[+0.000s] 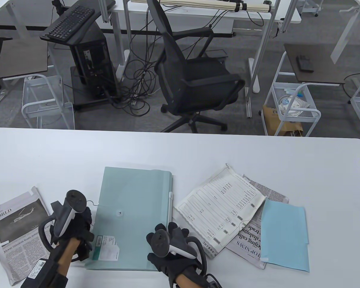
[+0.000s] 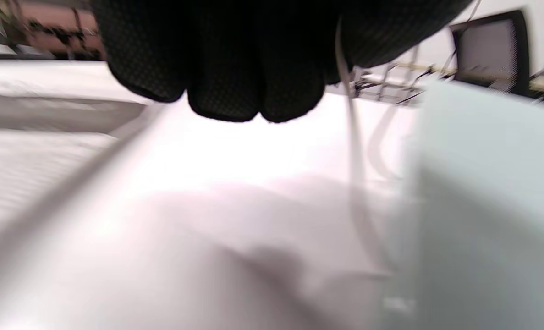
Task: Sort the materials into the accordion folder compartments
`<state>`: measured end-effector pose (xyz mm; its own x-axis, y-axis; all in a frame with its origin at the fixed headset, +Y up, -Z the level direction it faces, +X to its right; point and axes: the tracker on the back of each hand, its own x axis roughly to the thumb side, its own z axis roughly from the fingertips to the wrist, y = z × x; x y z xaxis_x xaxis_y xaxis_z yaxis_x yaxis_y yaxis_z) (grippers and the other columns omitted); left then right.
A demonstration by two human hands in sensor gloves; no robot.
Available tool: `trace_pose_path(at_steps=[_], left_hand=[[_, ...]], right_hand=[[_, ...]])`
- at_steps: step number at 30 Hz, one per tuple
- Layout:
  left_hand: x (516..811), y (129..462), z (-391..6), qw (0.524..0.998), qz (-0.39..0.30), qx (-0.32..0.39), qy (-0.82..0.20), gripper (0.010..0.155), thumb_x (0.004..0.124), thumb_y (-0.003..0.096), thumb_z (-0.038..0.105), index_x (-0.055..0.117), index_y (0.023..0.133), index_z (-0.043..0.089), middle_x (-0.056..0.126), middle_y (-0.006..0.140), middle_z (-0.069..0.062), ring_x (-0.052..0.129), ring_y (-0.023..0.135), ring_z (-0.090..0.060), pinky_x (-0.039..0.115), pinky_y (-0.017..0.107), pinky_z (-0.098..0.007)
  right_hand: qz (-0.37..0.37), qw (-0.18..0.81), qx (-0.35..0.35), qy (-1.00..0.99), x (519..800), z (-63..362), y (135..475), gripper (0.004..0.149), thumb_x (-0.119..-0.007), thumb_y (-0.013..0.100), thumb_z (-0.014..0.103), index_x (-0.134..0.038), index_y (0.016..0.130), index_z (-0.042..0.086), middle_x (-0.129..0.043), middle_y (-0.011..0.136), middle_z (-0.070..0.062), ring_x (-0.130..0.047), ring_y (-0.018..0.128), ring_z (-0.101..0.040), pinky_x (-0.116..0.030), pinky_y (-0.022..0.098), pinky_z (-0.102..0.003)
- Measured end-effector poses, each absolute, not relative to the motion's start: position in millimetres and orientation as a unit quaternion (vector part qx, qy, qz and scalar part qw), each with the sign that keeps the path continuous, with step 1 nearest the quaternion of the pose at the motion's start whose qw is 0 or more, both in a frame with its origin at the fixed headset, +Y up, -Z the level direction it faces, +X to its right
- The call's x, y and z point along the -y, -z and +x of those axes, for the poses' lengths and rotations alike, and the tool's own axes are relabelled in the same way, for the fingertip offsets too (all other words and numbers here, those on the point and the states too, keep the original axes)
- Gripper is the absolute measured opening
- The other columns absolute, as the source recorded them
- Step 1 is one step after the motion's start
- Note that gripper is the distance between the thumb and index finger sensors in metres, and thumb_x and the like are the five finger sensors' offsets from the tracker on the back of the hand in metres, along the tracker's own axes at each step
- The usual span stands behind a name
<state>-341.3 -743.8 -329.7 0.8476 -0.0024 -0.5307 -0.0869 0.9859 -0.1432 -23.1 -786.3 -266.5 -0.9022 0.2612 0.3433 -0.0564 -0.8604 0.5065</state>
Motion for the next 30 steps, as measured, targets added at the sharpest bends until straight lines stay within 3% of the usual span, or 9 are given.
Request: trace_pose_path(at_steps=[2, 5, 7, 9, 13, 14, 18, 23, 30], left_hand=[[746.8, 327.2, -348.0, 0.946, -0.083, -0.307, 0.065, 0.046, 0.072, 0.0484, 0.044, 0.069, 0.092, 0.029, 0.09, 0.083, 0.0, 0.086, 0.08, -0.027, 0.077, 0.062, -0.049], [746.5, 325.3, -348.2, 0.95, -0.077, -0.278, 0.12, 0.061, 0.073, 0.0482, 0.048, 0.054, 0.104, 0.031, 0.078, 0.098, -0.001, 0.076, 0.092, -0.03, 0.071, 0.068, -0.051], [740.4, 322.3, -343.3, 0.966, -0.038, -0.243, 0.077, 0.065, 0.076, 0.0464, 0.047, 0.049, 0.105, 0.036, 0.068, 0.105, -0.001, 0.068, 0.098, -0.033, 0.066, 0.071, -0.054], [737.5, 322.6, -334.4, 0.991, -0.034, -0.127, -0.028, 0.064, 0.077, 0.0466, 0.043, 0.047, 0.103, 0.043, 0.055, 0.111, 0.004, 0.053, 0.105, -0.034, 0.054, 0.076, -0.058], [746.5, 323.1, -320.8, 0.991, -0.096, -0.038, -0.086, 0.062, 0.074, 0.0467, 0.048, 0.046, 0.102, 0.054, 0.037, 0.12, 0.009, 0.022, 0.11, -0.031, 0.03, 0.08, -0.061], [753.9, 323.8, -319.1, 0.992, -0.091, -0.032, -0.086, 0.064, 0.075, 0.0453, 0.048, 0.046, 0.102, 0.055, 0.039, 0.119, 0.009, 0.025, 0.109, -0.032, 0.031, 0.08, -0.061], [774.4, 328.2, -315.3, 0.982, -0.185, -0.002, -0.046, 0.064, 0.074, 0.0458, 0.051, 0.045, 0.103, 0.058, 0.032, 0.121, 0.009, 0.015, 0.107, -0.036, 0.025, 0.077, -0.063], [779.1, 333.4, -312.8, 0.973, -0.221, -0.012, -0.062, 0.062, 0.075, 0.0476, 0.047, 0.048, 0.102, 0.056, 0.03, 0.122, 0.006, 0.013, 0.106, -0.038, 0.022, 0.076, -0.065], [779.7, 332.7, -304.5, 0.97, -0.237, -0.033, -0.044, 0.061, 0.073, 0.0499, 0.044, 0.045, 0.103, 0.055, 0.03, 0.122, 0.004, 0.015, 0.105, -0.041, 0.024, 0.075, -0.066]], right_hand=[[0.206, 0.071, -0.246, -0.944, 785.7, -24.7, 266.3, 0.06, -0.06, 0.068, 0.044, -0.029, 0.116, 0.025, -0.008, 0.123, -0.006, 0.005, 0.103, -0.05, -0.002, 0.071, -0.071], [0.206, 0.058, -0.246, -0.946, 783.5, -27.9, 267.0, 0.06, -0.061, 0.067, 0.043, -0.03, 0.116, 0.024, -0.01, 0.123, -0.007, 0.005, 0.103, -0.05, -0.002, 0.071, -0.07], [0.204, 0.047, -0.244, -0.947, 780.3, -29.9, 267.4, 0.061, -0.062, 0.067, 0.044, -0.031, 0.116, 0.024, -0.012, 0.123, -0.008, 0.005, 0.103, -0.05, -0.002, 0.071, -0.07], [0.2, 0.046, -0.246, -0.947, 776.9, -31.7, 267.7, 0.06, -0.063, 0.067, 0.043, -0.032, 0.116, 0.024, -0.013, 0.123, -0.009, 0.005, 0.102, -0.051, -0.003, 0.071, -0.07], [0.19, 0.064, -0.266, -0.943, 772.8, -30.3, 272.1, 0.06, -0.064, 0.068, 0.042, -0.034, 0.116, 0.024, -0.014, 0.123, -0.009, 0.004, 0.102, -0.052, -0.004, 0.071, -0.071], [0.184, 0.075, -0.272, -0.941, 771.8, -29.8, 273.1, 0.059, -0.064, 0.068, 0.042, -0.034, 0.116, 0.024, -0.014, 0.123, -0.009, 0.004, 0.102, -0.052, -0.004, 0.071, -0.071], [0.169, 0.093, -0.29, -0.937, 765.8, -32.7, 277.1, 0.057, -0.063, 0.068, 0.04, -0.036, 0.116, 0.022, -0.014, 0.123, -0.011, 0.006, 0.101, -0.053, -0.002, 0.071, -0.069], [0.159, 0.104, -0.288, -0.939, 759.0, -45.6, 281.5, 0.058, -0.062, 0.068, 0.041, -0.041, 0.115, 0.014, -0.017, 0.121, -0.021, 0.004, 0.1, -0.055, -0.002, 0.07, -0.071], [0.149, 0.133, -0.267, -0.943, 745.3, -72.2, 286.5, 0.072, -0.058, 0.067, 0.045, -0.019, 0.115, 0.008, -0.006, 0.119, -0.026, 0.004, 0.099, -0.057, -0.003, 0.067, -0.075]])
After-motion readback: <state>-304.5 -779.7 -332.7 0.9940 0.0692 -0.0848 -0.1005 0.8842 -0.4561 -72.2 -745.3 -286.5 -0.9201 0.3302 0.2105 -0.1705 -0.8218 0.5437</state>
